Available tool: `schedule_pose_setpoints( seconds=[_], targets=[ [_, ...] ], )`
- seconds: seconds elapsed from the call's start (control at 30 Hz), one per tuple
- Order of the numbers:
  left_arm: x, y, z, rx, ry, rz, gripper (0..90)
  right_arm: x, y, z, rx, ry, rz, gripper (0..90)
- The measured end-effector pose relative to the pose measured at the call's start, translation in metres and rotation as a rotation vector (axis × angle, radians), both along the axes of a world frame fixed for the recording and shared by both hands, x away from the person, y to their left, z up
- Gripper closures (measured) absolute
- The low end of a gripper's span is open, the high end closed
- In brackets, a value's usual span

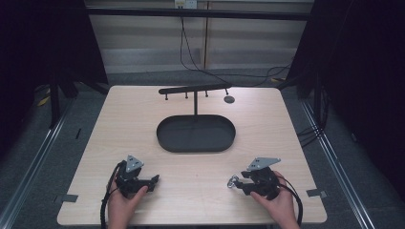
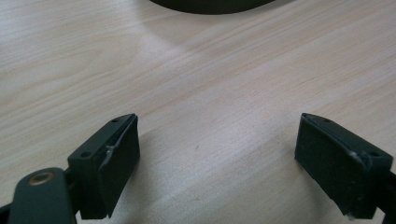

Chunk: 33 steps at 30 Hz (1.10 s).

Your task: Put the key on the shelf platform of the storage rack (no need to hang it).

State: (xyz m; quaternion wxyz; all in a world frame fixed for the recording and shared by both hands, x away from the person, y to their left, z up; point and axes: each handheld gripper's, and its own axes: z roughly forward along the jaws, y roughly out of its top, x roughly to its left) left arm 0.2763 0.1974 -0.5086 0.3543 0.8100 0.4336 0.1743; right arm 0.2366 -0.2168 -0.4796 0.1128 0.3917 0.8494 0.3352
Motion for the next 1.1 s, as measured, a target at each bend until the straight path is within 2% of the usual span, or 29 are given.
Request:
schedule_pose_setpoints(
  seconds=[0.47, 0.73, 0.77, 0.9, 0.97, 1.1],
  targets=[
    [0.000, 0.000, 0.000, 0.000, 0.001, 0.000, 13.8, 0.001, 0.010, -0.002, 0.002, -0.008, 0.005, 57.8],
    [0.000, 0.000, 0.000, 0.000, 0.001, 0.000, 13.8, 0.003, 0.013, -0.005, 0.005, 0.010, 0.007, 64.7],
    [0.000, 0.000, 0.000, 0.000, 0.001, 0.000, 13.8, 0.003, 0.014, -0.005, -0.003, 0.012, 0.008, 67.9],
    [0.000, 0.000, 0.000, 0.000, 0.001, 0.000, 13.8, 0.003, 0.015, -0.006, -0.020, 0.012, 0.009, 71.4],
    [0.000, 0.000, 0.000, 0.001, 0.001, 0.000, 13.8, 0.003, 0.015, -0.006, -0.023, 0.013, 0.010, 78.4],
    [0.000, 0.000, 0.000, 0.000, 0.001, 0.000, 13.8, 0.002, 0.015, -0.007, -0.043, 0.017, 0.010, 84.2]
  ],
)
